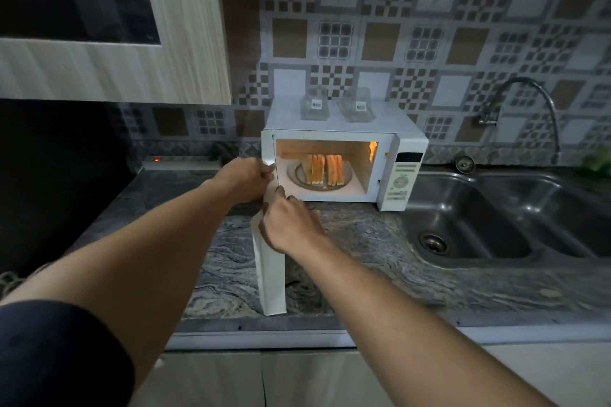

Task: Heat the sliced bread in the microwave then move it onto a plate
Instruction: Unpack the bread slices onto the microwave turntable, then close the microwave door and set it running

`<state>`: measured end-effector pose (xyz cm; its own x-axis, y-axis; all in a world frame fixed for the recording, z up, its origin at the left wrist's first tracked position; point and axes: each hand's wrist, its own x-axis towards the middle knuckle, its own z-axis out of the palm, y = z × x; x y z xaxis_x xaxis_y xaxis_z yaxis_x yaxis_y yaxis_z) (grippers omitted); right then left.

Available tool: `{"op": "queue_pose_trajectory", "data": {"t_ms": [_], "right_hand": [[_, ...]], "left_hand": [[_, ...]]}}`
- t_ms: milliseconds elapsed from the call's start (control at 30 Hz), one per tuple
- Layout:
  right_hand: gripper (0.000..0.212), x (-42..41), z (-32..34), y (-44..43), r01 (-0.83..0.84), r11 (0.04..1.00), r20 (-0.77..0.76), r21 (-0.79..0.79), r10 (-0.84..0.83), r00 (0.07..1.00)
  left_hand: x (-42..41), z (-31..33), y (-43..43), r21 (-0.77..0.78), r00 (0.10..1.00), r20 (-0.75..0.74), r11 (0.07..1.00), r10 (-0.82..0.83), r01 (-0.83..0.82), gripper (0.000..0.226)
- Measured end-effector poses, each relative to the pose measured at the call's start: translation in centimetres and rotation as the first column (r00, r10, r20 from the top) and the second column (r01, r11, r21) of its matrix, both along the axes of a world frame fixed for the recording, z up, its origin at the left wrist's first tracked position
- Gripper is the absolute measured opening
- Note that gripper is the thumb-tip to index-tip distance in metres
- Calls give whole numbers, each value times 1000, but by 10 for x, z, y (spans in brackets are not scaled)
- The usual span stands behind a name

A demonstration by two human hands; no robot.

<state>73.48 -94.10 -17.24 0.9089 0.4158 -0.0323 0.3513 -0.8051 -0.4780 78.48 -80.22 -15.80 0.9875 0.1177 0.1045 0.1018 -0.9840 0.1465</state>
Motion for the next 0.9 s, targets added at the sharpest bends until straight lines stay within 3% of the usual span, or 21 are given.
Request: {"op": "queue_pose_trajectory", "data": {"t_ms": [300, 433, 600, 733, 833, 900], "right_hand": [[43, 17, 4, -34, 131, 988, -5, 76, -131, 991], [31, 30, 3, -54, 173, 983, 86, 60, -178, 980], [42, 65, -8, -81, 235, 971, 236, -40, -219, 947], [42, 95, -4, -109, 185, 972, 374, -142, -120, 920], [38, 126, -7, -129, 139, 984, 403, -113, -83, 911], [47, 147, -13, -136, 98, 993, 434, -67, -59, 899]], "left_hand": [[21, -8, -26, 71, 991, -57, 989, -124, 128, 49], [32, -8, -47, 102, 989, -92, 987, -115, 124, 51], [59, -13, -61, 66, 987, -84, 987, -138, 144, 53], [83, -23, -70, 73, 986, -83, 986, -144, 150, 54], [106, -31, -79, 48, 989, -44, 988, -142, 144, 55], [118, -38, -84, 41, 992, -13, 991, -125, 125, 57]]}}
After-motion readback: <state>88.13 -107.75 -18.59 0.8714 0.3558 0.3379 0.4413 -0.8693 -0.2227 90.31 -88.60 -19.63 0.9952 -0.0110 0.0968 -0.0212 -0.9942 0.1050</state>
